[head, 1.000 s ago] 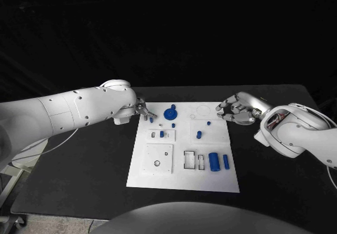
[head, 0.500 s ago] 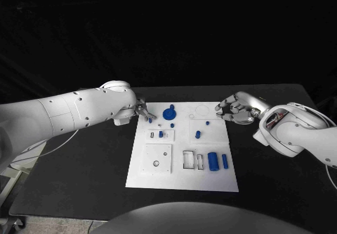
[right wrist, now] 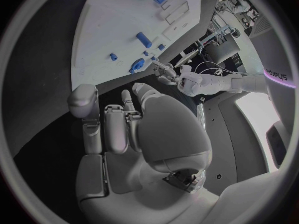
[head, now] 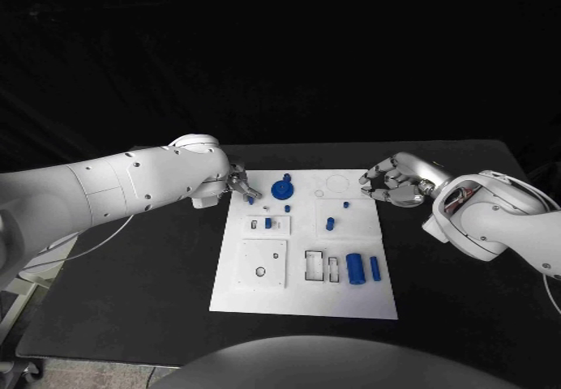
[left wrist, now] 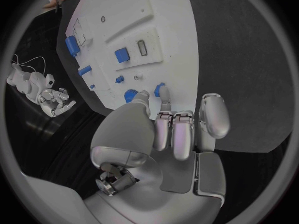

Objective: Assemble the parts on the task board

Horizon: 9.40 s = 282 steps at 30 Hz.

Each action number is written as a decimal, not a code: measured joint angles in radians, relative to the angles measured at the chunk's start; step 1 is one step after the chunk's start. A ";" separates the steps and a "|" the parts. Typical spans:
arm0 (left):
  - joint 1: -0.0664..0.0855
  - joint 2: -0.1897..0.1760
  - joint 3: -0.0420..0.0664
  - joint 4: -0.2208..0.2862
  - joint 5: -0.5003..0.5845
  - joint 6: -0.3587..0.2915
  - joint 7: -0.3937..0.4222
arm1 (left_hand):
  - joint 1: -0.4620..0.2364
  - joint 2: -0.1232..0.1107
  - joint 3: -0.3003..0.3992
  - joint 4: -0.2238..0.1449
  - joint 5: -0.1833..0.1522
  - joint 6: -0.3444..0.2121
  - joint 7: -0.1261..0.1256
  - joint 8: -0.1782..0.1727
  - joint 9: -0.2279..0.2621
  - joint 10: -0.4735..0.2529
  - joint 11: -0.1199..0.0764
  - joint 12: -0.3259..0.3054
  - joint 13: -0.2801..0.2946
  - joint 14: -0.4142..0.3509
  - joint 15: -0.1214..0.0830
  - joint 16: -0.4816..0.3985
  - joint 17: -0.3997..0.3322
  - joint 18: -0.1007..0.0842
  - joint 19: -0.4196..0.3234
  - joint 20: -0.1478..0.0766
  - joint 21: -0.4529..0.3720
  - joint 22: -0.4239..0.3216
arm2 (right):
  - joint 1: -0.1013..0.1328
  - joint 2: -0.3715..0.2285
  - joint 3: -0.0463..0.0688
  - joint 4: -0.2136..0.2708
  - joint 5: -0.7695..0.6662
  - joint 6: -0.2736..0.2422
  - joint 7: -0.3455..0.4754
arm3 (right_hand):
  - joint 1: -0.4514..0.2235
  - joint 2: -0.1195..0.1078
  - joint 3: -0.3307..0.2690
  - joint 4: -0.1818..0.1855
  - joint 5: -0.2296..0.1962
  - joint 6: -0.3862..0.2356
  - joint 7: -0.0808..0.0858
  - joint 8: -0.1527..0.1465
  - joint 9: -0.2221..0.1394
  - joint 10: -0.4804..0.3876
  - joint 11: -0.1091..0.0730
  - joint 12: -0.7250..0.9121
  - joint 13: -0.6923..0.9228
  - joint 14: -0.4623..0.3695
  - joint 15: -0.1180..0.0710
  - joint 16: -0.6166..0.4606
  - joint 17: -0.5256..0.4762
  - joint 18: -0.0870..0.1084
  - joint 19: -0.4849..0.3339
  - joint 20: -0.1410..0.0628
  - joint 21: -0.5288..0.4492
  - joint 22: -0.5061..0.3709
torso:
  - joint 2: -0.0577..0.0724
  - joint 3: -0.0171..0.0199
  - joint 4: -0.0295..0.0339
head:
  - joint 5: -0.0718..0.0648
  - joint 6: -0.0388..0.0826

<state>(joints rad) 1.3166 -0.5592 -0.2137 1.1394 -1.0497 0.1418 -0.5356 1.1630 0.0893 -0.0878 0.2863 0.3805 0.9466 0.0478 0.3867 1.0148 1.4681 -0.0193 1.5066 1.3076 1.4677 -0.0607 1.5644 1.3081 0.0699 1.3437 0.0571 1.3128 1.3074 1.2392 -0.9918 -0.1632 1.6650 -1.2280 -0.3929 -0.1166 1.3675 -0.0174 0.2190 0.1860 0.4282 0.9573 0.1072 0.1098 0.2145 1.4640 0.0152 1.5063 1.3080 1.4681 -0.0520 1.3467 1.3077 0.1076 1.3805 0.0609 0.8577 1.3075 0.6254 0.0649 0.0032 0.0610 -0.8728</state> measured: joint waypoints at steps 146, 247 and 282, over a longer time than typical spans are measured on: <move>-0.099 -0.235 -0.003 0.446 -0.123 -0.290 -0.073 | 0.028 -0.171 0.534 -0.098 0.028 0.031 -0.001 0.004 0.035 -0.002 -0.012 -0.035 0.000 -0.004 -0.011 0.000 0.000 0.000 0.016 -0.023 -0.032 0.001 | -0.024 -0.028 0.000 0.007 0.031 0.040 -0.016 | 0.009 0.009 0.033 -0.027 0.021 0.007 0.001 0.000 0.000 0.000 0.000 0.000 0.002 0.000 0.000 -0.008 0.000 0.000 0.000 0.000 -0.020 0.000 | 0.000 0.0000 -0.0004 | 0.007 0.000; -0.088 -0.222 0.013 0.386 -0.115 -0.521 0.055 | -0.136 -0.066 0.173 -0.013 0.014 0.010 -0.014 0.000 0.076 -0.002 -0.005 -0.019 0.000 0.000 -0.007 0.000 -0.001 0.000 0.042 -0.016 -0.038 0.000 | -0.041 -0.018 0.000 -0.015 0.036 0.053 -0.012 | 0.009 0.009 0.035 -0.030 0.025 0.013 0.001 0.000 0.002 0.000 0.000 -0.019 0.002 0.000 0.000 -0.034 0.000 0.002 -0.007 0.000 -0.054 0.000 | 0.000 -0.0006 -0.0008 | 0.003 0.000; -0.071 -0.075 0.005 0.225 -0.559 -0.458 0.549 | 0.305 -0.224 0.340 -0.074 -0.194 -0.244 0.001 -0.120 -0.238 -0.801 0.090 -0.948 -0.555 -0.065 0.054 -0.143 0.000 0.000 0.018 0.043 -0.075 0.000 | -0.041 -0.023 0.000 -0.014 0.057 0.025 0.139 | 0.005 0.005 0.045 -0.040 0.062 0.027 -0.005 0.006 0.005 0.000 0.000 -0.022 0.002 0.000 0.000 -0.045 0.000 0.016 -0.014 0.000 -0.051 0.000 | 0.001 -0.0006 -0.0009 | 0.004 0.000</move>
<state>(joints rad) 1.2459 -0.6344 -0.2083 1.3647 -1.6091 -0.3160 0.0138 1.4683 -0.1343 0.2523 0.2124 0.1866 0.7027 0.0485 0.2669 0.7768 0.6674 0.0702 0.5584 0.7525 1.4026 -0.0069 1.4219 1.3077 0.0700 1.3615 0.0999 1.2377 1.3077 1.1979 -1.0148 -0.1632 1.6514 -1.1708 -0.3680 0.0226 1.3726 -0.0123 0.2642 0.1463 0.4901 0.9841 0.1020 0.1158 0.2196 1.4639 0.0153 1.4844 1.3099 1.4681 -0.0519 1.3019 1.3077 0.1233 1.3662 0.0609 0.8071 1.3074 0.6262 0.0643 0.0023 0.0653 -0.8728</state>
